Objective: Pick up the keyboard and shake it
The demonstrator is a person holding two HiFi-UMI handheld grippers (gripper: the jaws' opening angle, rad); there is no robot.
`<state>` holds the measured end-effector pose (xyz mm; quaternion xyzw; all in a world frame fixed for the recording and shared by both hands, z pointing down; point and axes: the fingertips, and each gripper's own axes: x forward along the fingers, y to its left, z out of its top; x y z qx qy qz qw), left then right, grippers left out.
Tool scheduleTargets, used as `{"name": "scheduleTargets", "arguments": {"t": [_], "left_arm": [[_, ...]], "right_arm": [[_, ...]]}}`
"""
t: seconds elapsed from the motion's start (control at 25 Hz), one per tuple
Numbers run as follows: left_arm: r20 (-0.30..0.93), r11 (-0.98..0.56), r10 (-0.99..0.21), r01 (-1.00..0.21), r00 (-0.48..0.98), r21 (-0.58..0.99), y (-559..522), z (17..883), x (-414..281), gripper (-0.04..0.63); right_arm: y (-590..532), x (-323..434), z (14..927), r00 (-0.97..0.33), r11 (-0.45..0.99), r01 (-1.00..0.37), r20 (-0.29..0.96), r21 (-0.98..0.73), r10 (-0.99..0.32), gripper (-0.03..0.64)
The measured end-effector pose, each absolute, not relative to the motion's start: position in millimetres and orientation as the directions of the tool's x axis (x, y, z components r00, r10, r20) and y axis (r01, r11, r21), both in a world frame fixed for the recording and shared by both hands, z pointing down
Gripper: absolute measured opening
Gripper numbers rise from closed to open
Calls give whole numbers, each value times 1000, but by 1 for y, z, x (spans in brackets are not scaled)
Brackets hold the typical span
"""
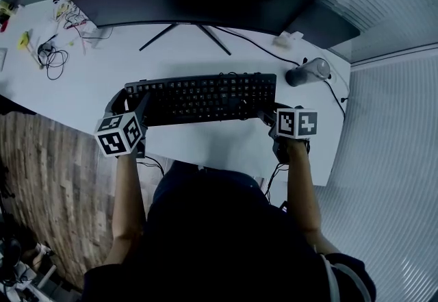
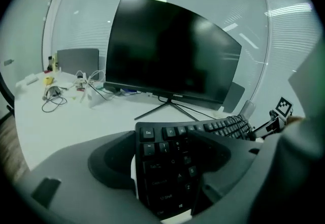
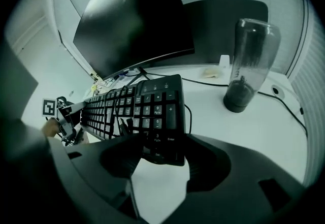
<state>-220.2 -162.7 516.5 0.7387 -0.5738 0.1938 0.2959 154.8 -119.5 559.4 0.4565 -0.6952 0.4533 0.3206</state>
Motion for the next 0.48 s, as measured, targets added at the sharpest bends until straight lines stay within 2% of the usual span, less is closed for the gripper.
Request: {"name": "scheduleTargets", "arguments": {"t": [0.2, 0.48], "left_arm": [[674, -161, -669, -946, 315, 282, -170, 555, -216, 337], [751, -134, -578, -945, 319, 298, -168, 599, -219, 337]], "right_arm": [[-112, 160, 569, -342, 153, -939, 878, -307, -334, 272], [-109, 156, 611, -342, 121, -939, 903, -321, -260, 272]]}}
